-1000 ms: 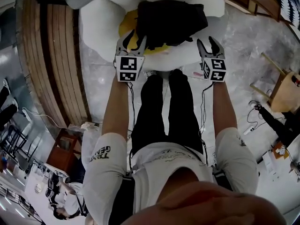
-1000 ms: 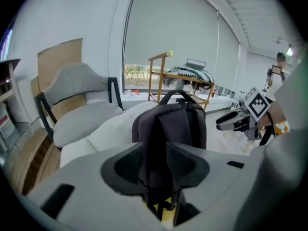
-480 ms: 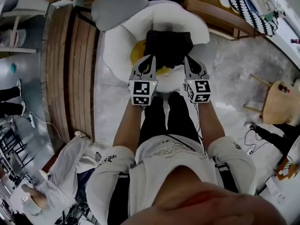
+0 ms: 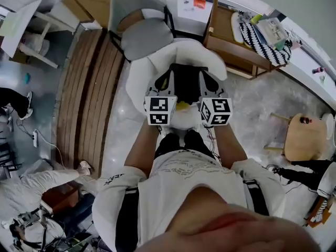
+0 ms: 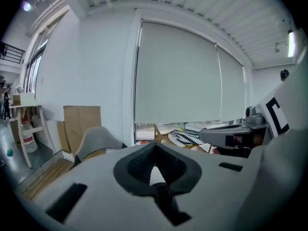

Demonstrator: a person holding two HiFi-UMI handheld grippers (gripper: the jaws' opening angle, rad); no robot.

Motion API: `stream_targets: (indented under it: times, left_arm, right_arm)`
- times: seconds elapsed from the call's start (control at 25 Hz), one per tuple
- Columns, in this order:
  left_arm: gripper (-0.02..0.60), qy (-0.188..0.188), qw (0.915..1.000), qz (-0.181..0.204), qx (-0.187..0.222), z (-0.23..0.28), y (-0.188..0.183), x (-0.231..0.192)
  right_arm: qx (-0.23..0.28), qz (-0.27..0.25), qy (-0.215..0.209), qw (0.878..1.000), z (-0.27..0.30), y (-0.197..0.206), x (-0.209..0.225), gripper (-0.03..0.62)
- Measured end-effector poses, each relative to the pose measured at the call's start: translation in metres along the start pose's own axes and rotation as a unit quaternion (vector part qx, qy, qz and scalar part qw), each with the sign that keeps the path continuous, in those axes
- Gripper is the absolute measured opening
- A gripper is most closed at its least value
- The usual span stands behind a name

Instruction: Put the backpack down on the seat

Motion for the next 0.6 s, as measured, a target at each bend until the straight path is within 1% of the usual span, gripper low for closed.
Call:
stream_targets:
  times: [0.16, 0.28, 0.52, 0.6]
  left_arm:
    - [0.021, -0.019, 0.9997, -0.006, 0.010, -0.018, -0.034, -0.005]
    - [0.021, -0.035, 0.9993, -0.002, 0.014, -0.028, -0.051, -0.008]
    - [0.021, -0.043, 0.9986, 0.019, 0.023, -0.033, -0.084, -0.005]
    - [0.021, -0.045, 0.9984, 0.020, 0.028, -0.034, -0.092, -0.006]
  right_arm:
    - [0.032, -0.014, 0.012, 0.999, -0.016, -0.044, -0.011, 0.026]
    - [0.055, -0.018, 0.018, 0.998, -0.026, -0.070, -0.013, 0.026]
    - [0.079, -0.038, 0.019, 0.996, -0.035, -0.105, -0.013, 0.026]
    - [0.088, -0.043, 0.016, 0.995, -0.036, -0.113, -0.016, 0.026]
Point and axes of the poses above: the fingertips, and each gripper's own axes: z forward along the fingers, x to its right, y out of its underside, the point moved 4 cm from there along -z, backward along the fingers, and after that the axes turned 8 degrees about z, right-handed, at the moved point
